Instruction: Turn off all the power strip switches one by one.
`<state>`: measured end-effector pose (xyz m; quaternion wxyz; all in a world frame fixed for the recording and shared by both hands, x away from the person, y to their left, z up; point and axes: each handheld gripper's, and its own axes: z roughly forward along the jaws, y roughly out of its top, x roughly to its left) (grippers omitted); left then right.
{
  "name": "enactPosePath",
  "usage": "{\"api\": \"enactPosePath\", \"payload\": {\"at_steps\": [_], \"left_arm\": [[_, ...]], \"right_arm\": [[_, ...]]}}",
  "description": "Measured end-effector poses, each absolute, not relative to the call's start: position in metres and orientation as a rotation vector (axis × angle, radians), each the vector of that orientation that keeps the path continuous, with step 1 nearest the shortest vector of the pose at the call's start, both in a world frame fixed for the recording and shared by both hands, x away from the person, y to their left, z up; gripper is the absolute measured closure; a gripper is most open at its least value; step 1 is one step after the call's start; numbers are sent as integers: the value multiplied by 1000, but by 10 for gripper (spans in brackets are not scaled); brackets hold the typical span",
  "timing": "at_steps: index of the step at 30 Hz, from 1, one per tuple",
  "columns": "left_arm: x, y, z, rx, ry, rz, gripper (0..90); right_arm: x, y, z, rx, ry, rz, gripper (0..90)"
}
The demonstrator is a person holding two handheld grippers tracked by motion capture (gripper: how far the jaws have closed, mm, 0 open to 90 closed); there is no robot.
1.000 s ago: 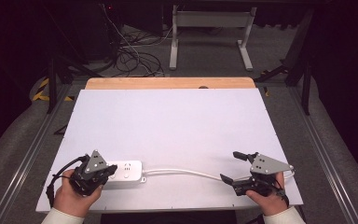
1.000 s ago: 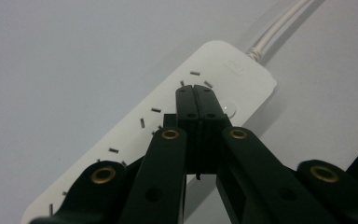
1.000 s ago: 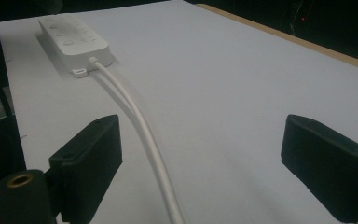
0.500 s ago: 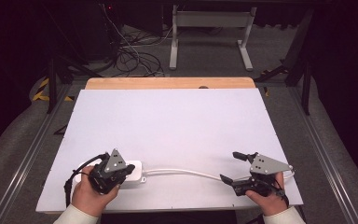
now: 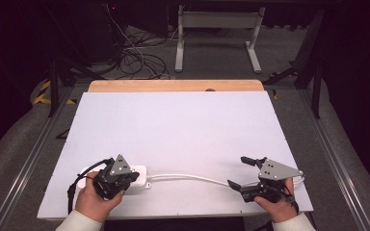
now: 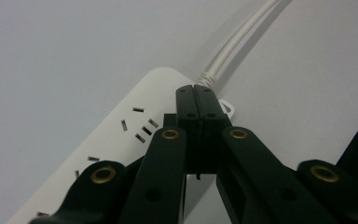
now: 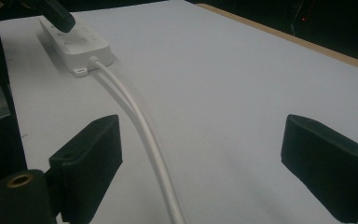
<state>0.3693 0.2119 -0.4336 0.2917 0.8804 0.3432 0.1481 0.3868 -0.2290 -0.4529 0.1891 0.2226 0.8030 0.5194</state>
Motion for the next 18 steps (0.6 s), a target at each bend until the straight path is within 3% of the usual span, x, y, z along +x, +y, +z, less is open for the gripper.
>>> {"api": "enactPosePath", "payload": {"at_steps": [18], "left_arm": [[374,214,-442,2429,988,392,900]], "right_arm": [[386,-229,-453,624,2261,1463,127]]}}
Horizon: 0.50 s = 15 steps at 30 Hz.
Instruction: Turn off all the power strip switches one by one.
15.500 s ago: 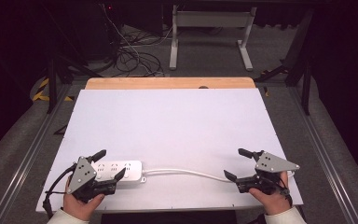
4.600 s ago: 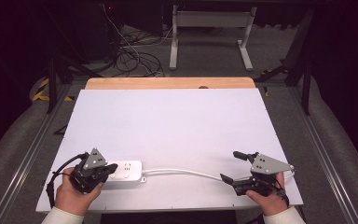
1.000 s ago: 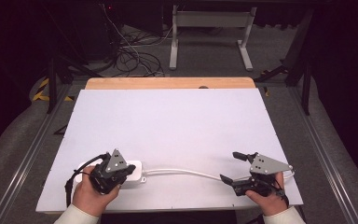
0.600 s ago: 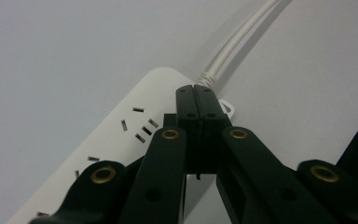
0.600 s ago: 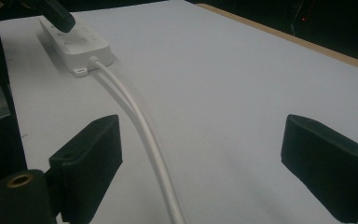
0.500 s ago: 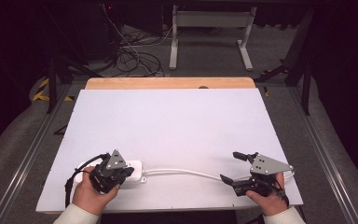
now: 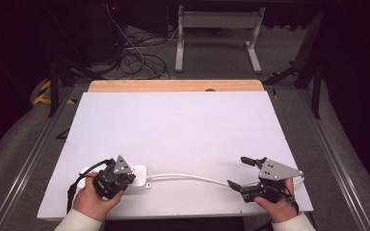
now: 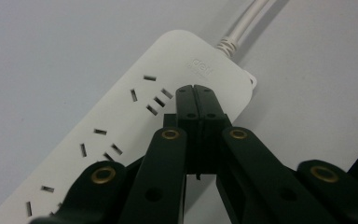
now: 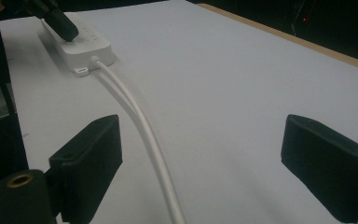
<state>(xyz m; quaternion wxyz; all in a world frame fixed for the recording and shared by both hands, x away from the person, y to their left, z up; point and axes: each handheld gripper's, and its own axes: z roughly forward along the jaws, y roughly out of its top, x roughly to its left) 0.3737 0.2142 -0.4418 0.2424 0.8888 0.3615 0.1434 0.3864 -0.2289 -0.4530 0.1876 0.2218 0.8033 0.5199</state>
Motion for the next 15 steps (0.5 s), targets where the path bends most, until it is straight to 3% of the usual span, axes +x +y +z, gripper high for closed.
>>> {"api": "enactPosePath", "payload": {"at_steps": [15], "left_arm": [[374,217,-445,2430,985,359,900]], "right_arm": [[386,-229,-453,627,2260,1469,127]]}}
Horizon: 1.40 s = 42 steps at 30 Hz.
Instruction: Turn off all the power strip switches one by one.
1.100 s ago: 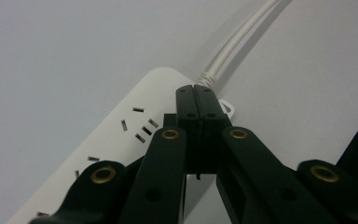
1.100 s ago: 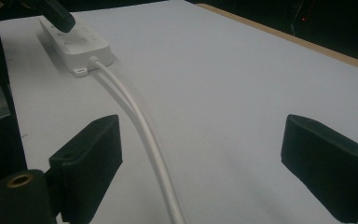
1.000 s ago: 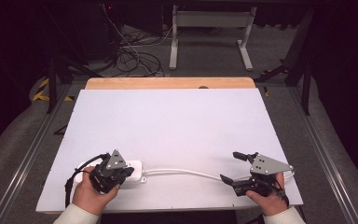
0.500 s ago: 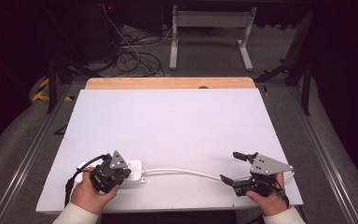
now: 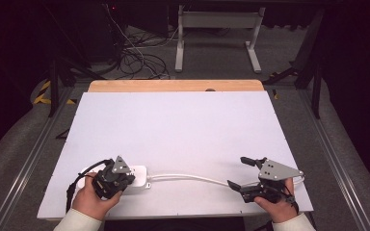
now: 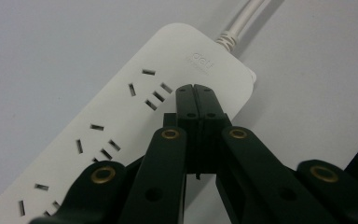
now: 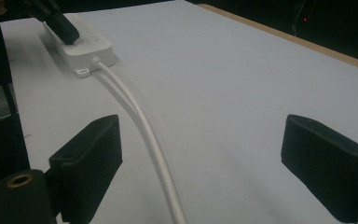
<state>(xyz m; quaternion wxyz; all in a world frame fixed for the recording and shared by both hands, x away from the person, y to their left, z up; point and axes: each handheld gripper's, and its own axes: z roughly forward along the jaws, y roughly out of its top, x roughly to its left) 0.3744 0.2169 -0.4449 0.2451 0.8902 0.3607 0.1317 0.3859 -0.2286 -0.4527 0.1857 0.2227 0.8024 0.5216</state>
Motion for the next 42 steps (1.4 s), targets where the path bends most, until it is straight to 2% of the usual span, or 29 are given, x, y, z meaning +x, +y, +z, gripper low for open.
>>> {"api": "enactPosePath", "payload": {"at_steps": [15,18,19,20,21,25,33,34,35,39,40,42], "left_arm": [[372,214,-447,2425,1003,386,900],[372,218,-448,2388,979,376,900],[374,221,-447,2338,994,317,900],[375,221,-445,2319,1009,311,900],[372,222,-440,2298,981,365,900],[364,226,-422,2231,947,444,900],[360,225,-420,2218,900,472,900],[360,225,-420,2203,898,474,882],[361,226,-419,2189,898,478,717],[360,237,-413,2113,868,496,554],[359,241,-411,2088,856,507,491],[357,249,-407,2036,841,533,458]], "right_arm": [[386,-228,-453,623,2264,1465,127],[386,-228,-453,622,2264,1464,127],[386,-228,-453,622,2264,1463,126],[386,-227,-453,628,2265,1464,126],[386,-227,-453,628,2265,1464,126],[387,-227,-454,629,2265,1458,126],[386,-228,-454,627,2264,1459,126],[387,-228,-454,624,2262,1459,126],[387,-228,-454,624,2262,1459,126],[386,-229,-453,625,2258,1461,125],[386,-229,-453,628,2252,1467,124],[386,-229,-453,627,2250,1467,123]]}}
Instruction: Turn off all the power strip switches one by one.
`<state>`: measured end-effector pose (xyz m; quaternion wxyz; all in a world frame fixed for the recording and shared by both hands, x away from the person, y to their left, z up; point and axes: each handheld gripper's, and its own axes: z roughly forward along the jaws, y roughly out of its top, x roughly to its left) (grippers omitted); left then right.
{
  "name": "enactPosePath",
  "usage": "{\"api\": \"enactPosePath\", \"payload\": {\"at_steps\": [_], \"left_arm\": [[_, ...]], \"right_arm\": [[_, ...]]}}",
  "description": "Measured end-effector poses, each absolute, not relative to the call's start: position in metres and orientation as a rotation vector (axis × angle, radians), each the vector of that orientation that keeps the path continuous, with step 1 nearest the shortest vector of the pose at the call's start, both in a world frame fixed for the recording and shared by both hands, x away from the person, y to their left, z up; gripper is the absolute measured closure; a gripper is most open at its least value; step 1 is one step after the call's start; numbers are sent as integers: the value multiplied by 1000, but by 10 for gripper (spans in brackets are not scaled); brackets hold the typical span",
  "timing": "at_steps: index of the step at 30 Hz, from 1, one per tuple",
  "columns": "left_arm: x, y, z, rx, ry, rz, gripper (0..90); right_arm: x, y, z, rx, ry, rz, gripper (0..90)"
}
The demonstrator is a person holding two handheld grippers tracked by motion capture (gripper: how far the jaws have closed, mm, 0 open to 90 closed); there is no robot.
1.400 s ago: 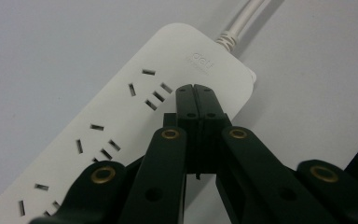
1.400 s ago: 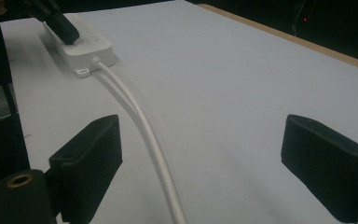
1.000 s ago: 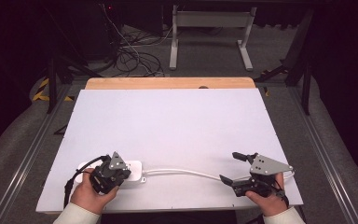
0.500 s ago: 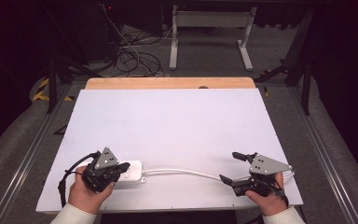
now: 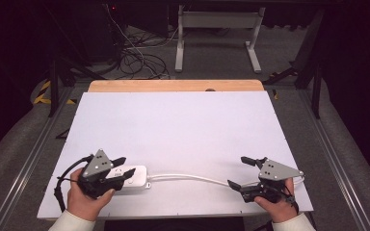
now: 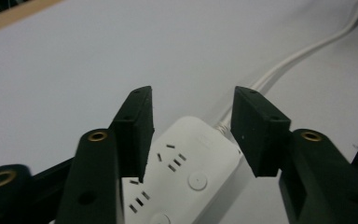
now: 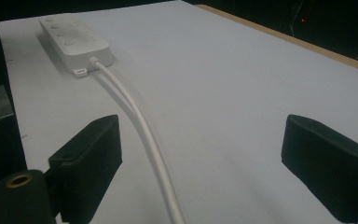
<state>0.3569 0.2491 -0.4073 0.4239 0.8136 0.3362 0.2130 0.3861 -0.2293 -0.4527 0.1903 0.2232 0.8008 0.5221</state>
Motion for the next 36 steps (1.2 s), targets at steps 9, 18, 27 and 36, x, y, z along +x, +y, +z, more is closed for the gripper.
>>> {"api": "enactPosePath", "payload": {"at_steps": [9,18,27,36], "left_arm": [[349,281,-409,1862,786,650,241],[338,307,-433,1775,808,693,110],[334,315,-457,1889,855,642,77],[331,315,-456,1889,851,683,74]], "right_arm": [[386,-233,-451,644,2235,1485,94],[389,-239,-452,663,2235,1505,44],[390,-242,-456,689,2241,1493,16],[390,-242,-456,700,2245,1495,16]]}}
